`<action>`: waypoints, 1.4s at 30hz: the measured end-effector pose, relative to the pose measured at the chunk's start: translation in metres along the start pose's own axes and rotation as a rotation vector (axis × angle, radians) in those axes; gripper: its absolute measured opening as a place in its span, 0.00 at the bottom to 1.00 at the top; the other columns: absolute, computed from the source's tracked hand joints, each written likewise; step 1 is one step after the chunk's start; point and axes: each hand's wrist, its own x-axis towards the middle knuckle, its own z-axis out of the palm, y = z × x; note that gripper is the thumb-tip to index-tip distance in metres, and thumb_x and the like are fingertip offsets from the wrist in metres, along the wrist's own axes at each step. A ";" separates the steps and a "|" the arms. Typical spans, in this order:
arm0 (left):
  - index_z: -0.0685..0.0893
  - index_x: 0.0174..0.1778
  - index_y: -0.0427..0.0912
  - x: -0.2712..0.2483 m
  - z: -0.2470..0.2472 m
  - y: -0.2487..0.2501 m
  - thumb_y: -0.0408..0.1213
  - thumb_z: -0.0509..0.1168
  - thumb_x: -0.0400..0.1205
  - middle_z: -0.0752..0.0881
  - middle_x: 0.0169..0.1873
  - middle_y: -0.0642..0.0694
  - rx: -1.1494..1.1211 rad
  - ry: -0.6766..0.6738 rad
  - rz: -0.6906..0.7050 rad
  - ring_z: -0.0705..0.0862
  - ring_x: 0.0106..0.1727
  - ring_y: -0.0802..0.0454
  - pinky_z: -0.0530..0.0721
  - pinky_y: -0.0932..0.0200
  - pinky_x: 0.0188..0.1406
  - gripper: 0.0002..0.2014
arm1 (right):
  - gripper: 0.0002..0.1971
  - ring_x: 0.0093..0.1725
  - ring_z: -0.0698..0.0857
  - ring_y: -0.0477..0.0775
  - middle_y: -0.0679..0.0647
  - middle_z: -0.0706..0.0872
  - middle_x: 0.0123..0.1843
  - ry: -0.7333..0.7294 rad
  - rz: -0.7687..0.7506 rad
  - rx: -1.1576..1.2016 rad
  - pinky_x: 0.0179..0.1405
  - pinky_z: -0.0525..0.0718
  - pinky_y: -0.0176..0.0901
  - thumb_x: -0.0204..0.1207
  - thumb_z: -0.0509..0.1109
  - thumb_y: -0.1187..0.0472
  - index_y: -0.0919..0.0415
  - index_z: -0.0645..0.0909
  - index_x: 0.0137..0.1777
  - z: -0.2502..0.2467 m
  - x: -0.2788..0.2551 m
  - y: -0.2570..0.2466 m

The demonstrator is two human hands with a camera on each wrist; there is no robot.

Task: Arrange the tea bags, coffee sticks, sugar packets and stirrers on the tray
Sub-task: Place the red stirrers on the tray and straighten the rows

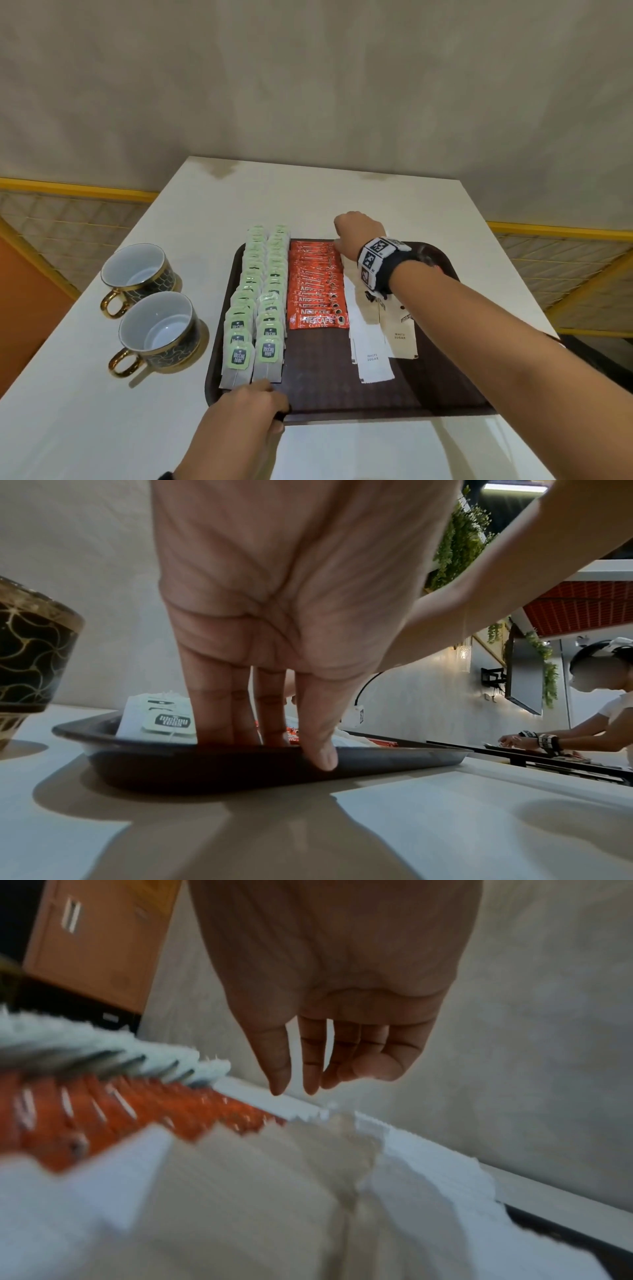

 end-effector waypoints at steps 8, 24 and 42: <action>0.78 0.67 0.57 -0.003 0.008 0.001 0.42 0.56 0.86 0.78 0.65 0.52 0.036 0.047 0.014 0.76 0.71 0.50 0.79 0.52 0.68 0.14 | 0.14 0.51 0.77 0.44 0.45 0.79 0.54 0.055 -0.053 0.279 0.50 0.79 0.41 0.78 0.69 0.45 0.49 0.80 0.59 -0.034 -0.153 0.034; 0.81 0.62 0.56 -0.018 -0.004 -0.003 0.47 0.61 0.85 0.81 0.61 0.57 0.018 0.118 0.077 0.78 0.65 0.55 0.78 0.63 0.56 0.11 | 0.12 0.60 0.76 0.48 0.45 0.75 0.63 -0.226 0.044 -0.014 0.43 0.69 0.34 0.86 0.56 0.54 0.48 0.72 0.67 0.033 -0.300 0.066; 0.88 0.50 0.49 0.085 -0.027 0.021 0.34 0.67 0.81 0.86 0.51 0.48 -0.047 0.309 0.028 0.84 0.52 0.47 0.78 0.61 0.47 0.07 | 0.11 0.59 0.82 0.58 0.56 0.80 0.58 -0.154 0.157 -0.046 0.51 0.78 0.44 0.83 0.59 0.66 0.57 0.77 0.62 0.030 -0.210 0.122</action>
